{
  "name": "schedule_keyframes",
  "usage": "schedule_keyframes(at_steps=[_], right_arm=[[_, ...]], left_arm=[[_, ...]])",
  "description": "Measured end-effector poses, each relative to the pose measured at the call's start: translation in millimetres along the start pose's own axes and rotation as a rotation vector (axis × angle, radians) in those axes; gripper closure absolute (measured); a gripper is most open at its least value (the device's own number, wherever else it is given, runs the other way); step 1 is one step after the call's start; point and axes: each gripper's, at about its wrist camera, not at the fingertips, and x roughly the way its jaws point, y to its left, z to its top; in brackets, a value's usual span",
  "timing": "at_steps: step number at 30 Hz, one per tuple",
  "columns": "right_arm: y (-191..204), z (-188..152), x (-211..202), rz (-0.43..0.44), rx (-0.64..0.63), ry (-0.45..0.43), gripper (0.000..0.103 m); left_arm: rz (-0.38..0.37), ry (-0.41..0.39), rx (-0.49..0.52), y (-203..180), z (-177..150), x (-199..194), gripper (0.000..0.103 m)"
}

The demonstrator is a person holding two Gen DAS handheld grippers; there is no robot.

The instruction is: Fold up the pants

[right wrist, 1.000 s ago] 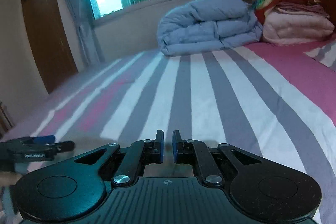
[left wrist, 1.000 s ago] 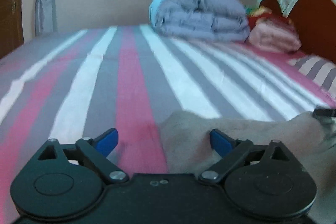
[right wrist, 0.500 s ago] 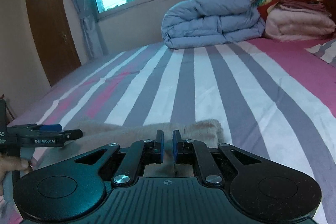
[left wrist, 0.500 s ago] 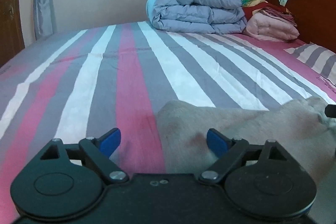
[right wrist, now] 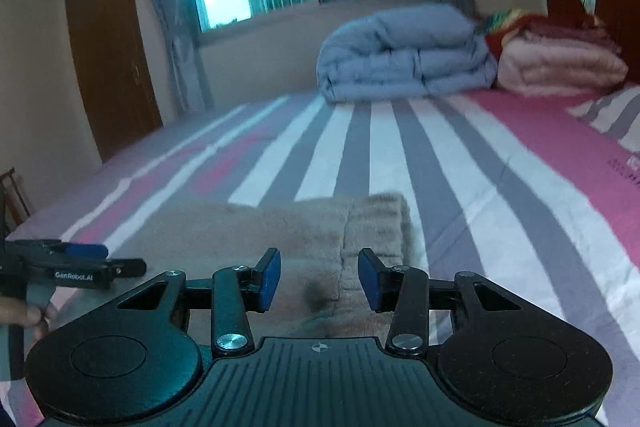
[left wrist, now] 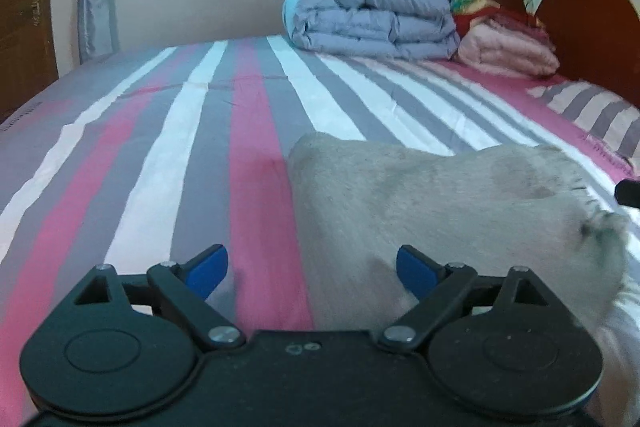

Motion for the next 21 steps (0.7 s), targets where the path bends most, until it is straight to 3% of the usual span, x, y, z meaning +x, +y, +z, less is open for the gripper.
schedule_keyframes(at_steps=[3,6,10,12,15,18,20,21], right_arm=[[1.1,-13.0,-9.9,-0.003,-0.009,-0.002,0.060],[-1.5,-31.4,7.8,-0.046,-0.034,0.109,0.060],[2.6,-21.3,-12.3,-0.015,-0.001,0.000,0.059],[1.4,-22.7,-21.4,-0.006,0.018,-0.025,0.059],[-6.3,-33.3,2.4,-0.052,0.057,0.155,0.057],[-15.8,-25.1,-19.3,-0.026,0.145,0.043,0.057],[-20.1,-24.9,-37.6,-0.040,0.172,-0.035,0.057],[-24.7,-27.0,-37.5,-0.040,0.197,-0.019,0.057]], left_arm=[[0.008,0.014,-0.002,-0.5,-19.1,-9.5,0.016],[-0.008,0.025,-0.061,6.0,-31.7,-11.5,0.016],[-0.015,-0.022,-0.118,9.4,-35.1,-37.4,0.016],[-0.019,-0.001,-0.108,10.0,-44.6,-37.0,0.015],[-0.031,0.015,-0.152,15.2,-49.9,-35.5,0.014],[-0.016,-0.043,-0.139,14.5,-47.8,-53.2,0.016],[0.007,-0.004,-0.110,12.6,-54.2,-51.9,0.013],[0.014,0.032,-0.121,14.3,-56.1,-46.7,0.013]])
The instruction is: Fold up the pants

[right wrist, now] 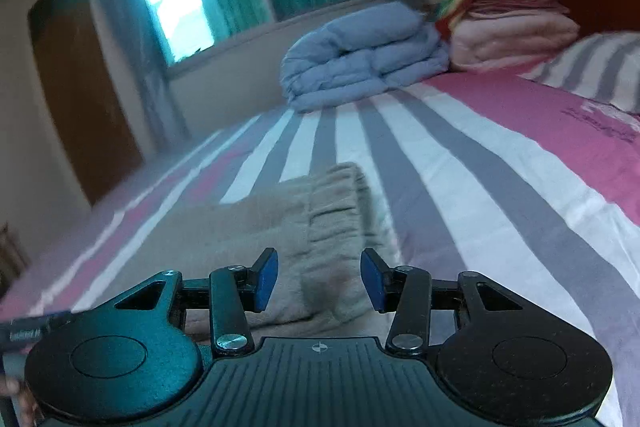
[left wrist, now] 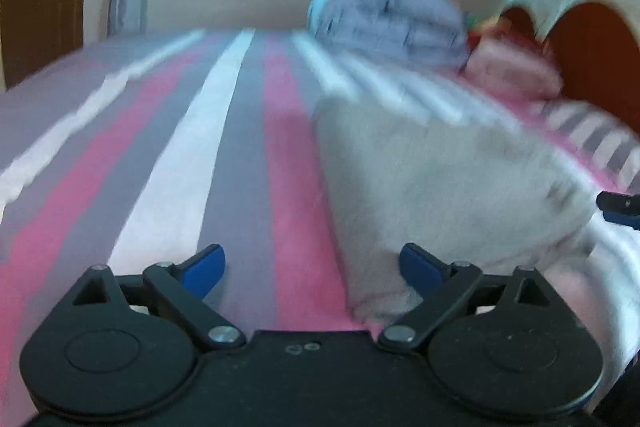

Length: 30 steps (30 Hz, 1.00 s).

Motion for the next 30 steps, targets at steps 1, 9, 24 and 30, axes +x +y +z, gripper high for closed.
schedule_keyframes(at_steps=[1,9,24,30], right_arm=[[-3.4,-0.5,7.0,-0.008,0.020,0.055,0.056],[-64.5,5.9,3.5,0.072,0.392,0.045,0.030],[-83.0,1.7,12.6,0.095,0.465,0.140,0.021],[-78.1,1.5,23.8,0.077,0.428,0.128,0.019]], left_arm=[[-0.008,0.003,-0.022,2.6,1.7,0.2,0.013],[-0.097,-0.017,-0.096,17.8,9.6,0.0,0.014],[-0.121,-0.023,-0.121,16.0,-4.9,18.9,0.006],[-0.102,-0.061,-0.114,13.5,-4.4,10.8,0.009]])
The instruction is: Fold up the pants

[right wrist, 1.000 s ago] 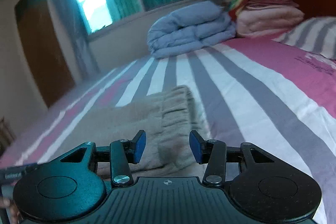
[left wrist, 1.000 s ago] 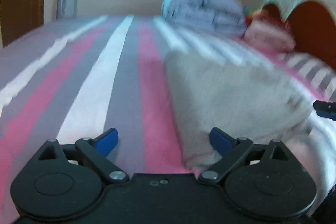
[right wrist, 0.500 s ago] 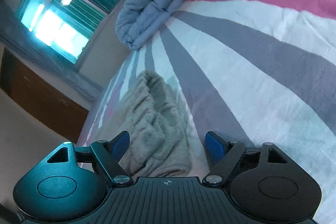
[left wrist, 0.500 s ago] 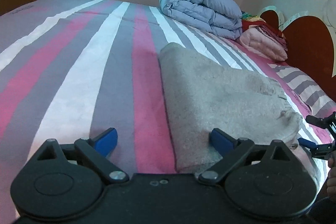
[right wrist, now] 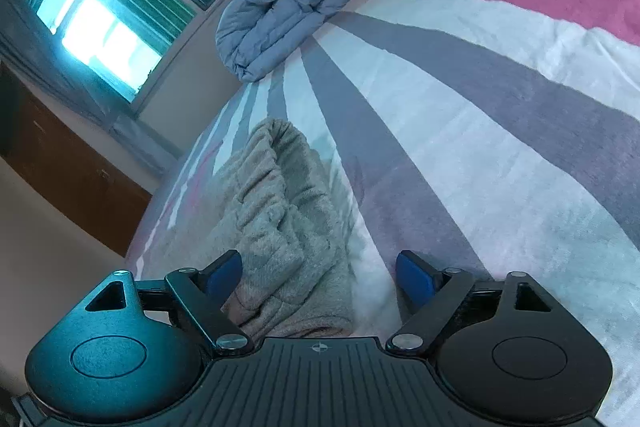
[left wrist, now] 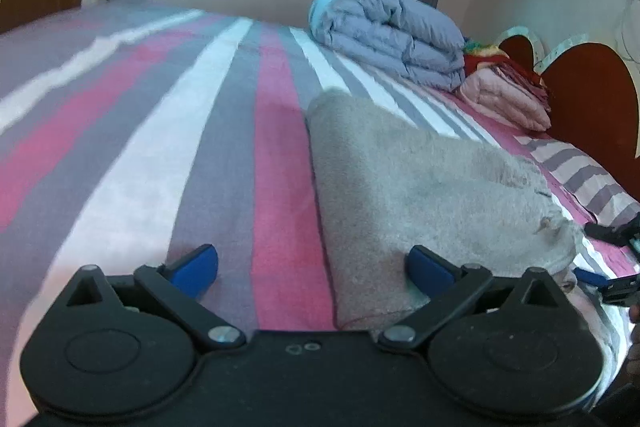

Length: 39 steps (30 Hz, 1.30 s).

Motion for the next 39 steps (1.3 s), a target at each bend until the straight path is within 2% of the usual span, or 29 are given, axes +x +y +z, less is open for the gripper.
schedule_keyframes(at_steps=[3,8,16,19,22,25,27,33,36,39], right_arm=[[9.9,-2.4,-12.5,0.033,-0.054,-0.075,0.019],[15.4,-7.6,12.0,-0.015,-0.099,0.068,0.019],[12.6,-7.3,9.6,0.003,-0.092,0.063,0.019],[9.5,-4.6,9.6,0.018,-0.055,0.062,0.019],[1.2,1.0,12.6,0.068,0.013,0.081,0.019],[-6.5,8.9,12.3,0.104,0.053,0.070,0.019],[-8.6,13.6,15.5,0.113,0.052,0.064,0.019],[-9.0,26.2,37.5,0.211,0.005,0.177,0.019],[-17.7,32.6,42.9,0.257,0.017,0.217,0.019],[-21.8,38.0,48.8,0.296,0.024,0.250,0.019]], left_arm=[[0.013,0.003,0.025,-2.9,-0.9,0.2,0.008],[-0.002,0.012,-0.002,1.3,-0.1,1.9,0.007],[-0.011,0.020,-0.013,3.0,1.7,3.4,0.007],[-0.080,0.057,-0.053,12.6,6.1,9.1,0.008],[-0.164,0.106,-0.043,19.6,14.5,17.5,0.009],[-0.229,0.146,-0.031,23.5,24.5,27.8,0.019],[-0.278,0.185,-0.048,26.7,30.6,39.7,0.019],[-0.482,0.323,-0.192,46.9,46.3,79.2,0.022],[-0.529,0.368,-0.216,51.5,49.2,97.5,0.031],[-0.591,0.387,-0.250,54.8,48.4,111.4,0.031]])
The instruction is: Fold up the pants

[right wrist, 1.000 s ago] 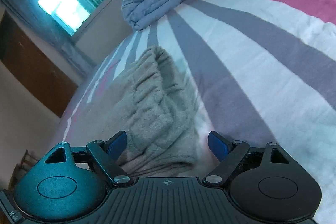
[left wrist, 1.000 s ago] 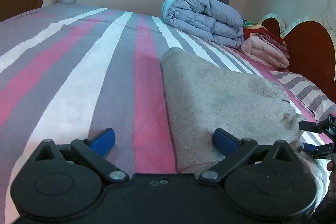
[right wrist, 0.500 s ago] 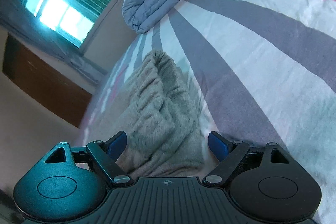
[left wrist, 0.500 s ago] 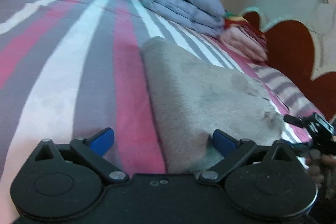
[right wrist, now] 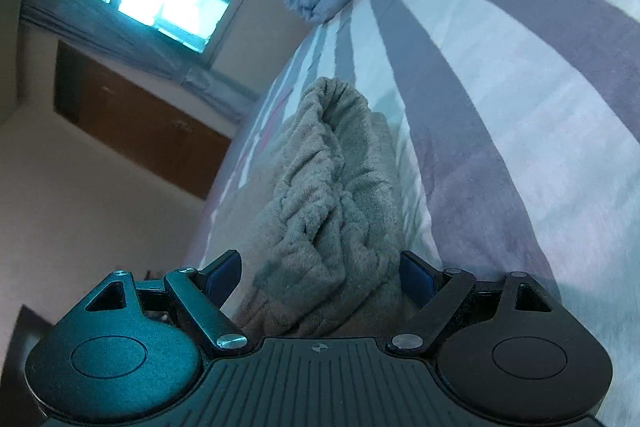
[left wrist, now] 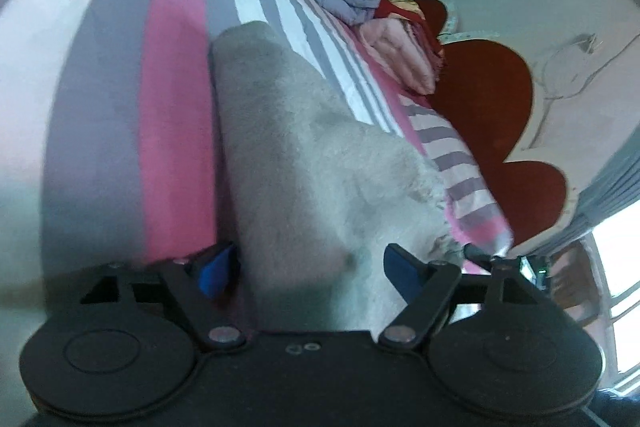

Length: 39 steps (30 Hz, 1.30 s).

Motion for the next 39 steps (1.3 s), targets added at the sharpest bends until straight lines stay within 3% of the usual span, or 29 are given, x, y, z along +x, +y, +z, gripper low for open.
schedule_keyframes(at_steps=[5,9,13,14,18,25,31,39], right_arm=[[-3.8,12.1,10.8,0.038,-0.009,0.038,0.019],[-9.6,25.2,23.7,0.080,0.000,0.063,0.019],[-6.3,35.7,42.8,0.093,-0.035,0.102,0.021],[-4.0,35.9,48.3,0.077,-0.062,0.119,0.030],[-2.7,36.6,63.4,0.041,-0.093,0.145,0.047],[9.3,48.1,56.0,0.112,-0.079,0.117,0.056],[38.0,75.7,69.2,0.199,-0.136,0.107,0.056],[54.9,135.5,172.7,0.268,-0.140,0.112,0.056]], left_arm=[[-0.073,0.022,-0.031,13.3,11.3,11.3,0.045],[-0.105,0.031,-0.057,25.7,15.1,17.2,0.065],[-0.135,-0.004,-0.087,31.5,11.9,20.3,0.075],[-0.144,-0.017,-0.094,32.0,9.6,21.2,0.075],[-0.172,-0.069,-0.125,34.6,2.0,16.9,0.084],[-0.237,-0.142,-0.108,20.5,0.7,-0.7,0.086],[-0.230,-0.202,-0.052,13.7,36.8,-26.3,0.086],[-0.145,-0.255,-0.041,47.0,122.8,-29.3,0.086]])
